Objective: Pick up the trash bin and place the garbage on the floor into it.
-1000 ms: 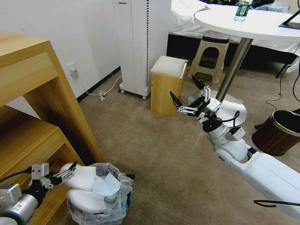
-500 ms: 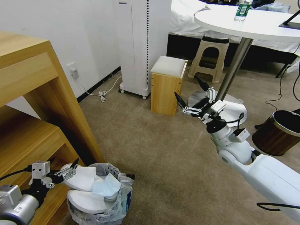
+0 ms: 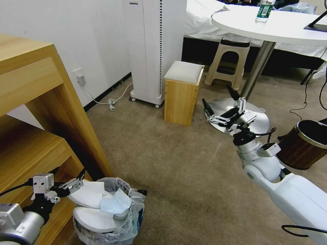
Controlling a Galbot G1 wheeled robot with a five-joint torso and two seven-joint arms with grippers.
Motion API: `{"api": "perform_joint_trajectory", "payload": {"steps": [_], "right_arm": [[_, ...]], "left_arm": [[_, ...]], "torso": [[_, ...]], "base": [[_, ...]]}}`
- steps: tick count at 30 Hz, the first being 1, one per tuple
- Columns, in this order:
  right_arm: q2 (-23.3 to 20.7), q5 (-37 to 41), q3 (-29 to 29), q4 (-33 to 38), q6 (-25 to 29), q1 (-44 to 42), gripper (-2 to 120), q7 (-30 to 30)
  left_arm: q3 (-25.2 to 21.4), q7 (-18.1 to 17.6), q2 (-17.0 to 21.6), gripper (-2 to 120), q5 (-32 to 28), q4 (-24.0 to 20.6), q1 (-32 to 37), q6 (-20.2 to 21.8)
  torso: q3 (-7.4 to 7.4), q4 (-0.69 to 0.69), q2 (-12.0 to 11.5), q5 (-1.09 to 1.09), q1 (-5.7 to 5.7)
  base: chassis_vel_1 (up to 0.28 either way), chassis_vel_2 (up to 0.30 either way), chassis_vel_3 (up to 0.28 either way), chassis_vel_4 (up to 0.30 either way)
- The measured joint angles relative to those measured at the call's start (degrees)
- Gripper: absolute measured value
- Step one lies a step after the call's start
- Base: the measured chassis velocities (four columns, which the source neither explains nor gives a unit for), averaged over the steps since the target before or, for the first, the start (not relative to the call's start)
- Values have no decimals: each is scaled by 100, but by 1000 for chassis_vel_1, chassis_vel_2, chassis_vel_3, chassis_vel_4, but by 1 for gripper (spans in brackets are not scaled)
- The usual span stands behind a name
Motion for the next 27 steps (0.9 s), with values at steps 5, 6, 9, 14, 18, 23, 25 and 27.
{"api": "perform_joint_trajectory", "payload": {"steps": [5, 6, 9, 14, 18, 23, 25, 27], "right_arm": [[155, 118, 643, -51, -54, -295, 100, -156], [155, 118, 643, -51, -54, -295, 100, -156], [299, 191, 1133, -115, -101, -512, 100, -176], [627, 54, 1586, -118, -242, -801, 100, 215], [819, -100, 1756, -143, -270, -944, 100, 382], [1028, -217, 1901, -207, -236, -1142, 100, 442], [1087, -280, 1949, -245, -171, -1187, 100, 442], [1191, -375, 2058, -284, -107, -1324, 100, 442]], "left_arm": [[-11, 0, -35, 99, -2, -47, -8, 0], [-11, 0, -35, 99, -2, -47, -8, 0], [-3, -1, -65, 99, -2, -66, -2, 0], [44, 4, -115, 99, 63, -141, -2, -33], [69, 5, -158, 99, 135, -164, -1, -96], [116, 0, -226, 99, 235, -155, 20, -254], [137, -4, -250, 99, 288, -139, 21, -309], [164, -42, -268, 98, 360, -111, 13, -386]], "torso": [[0, -1, 0, 0, 0], [0, -1, 0, 0, 0], [0, 0, 0, -1, 0], [0, 0, 0, 0, 0], [0, 0, 0, -1, 0], [0, 0, 0, -1, 0], [0, 0, 0, -1, 0], [0, 0, 0, -2, 0]], "base": [[0, 0, 0, 0], [0, 0, 0, 0], [0, 0, 0, 0], [0, 0, 0, 0], [0, 0, 0, 0], [0, 0, 0, 0], [0, 0, 0, 0], [0, 0, 0, 0]]}}
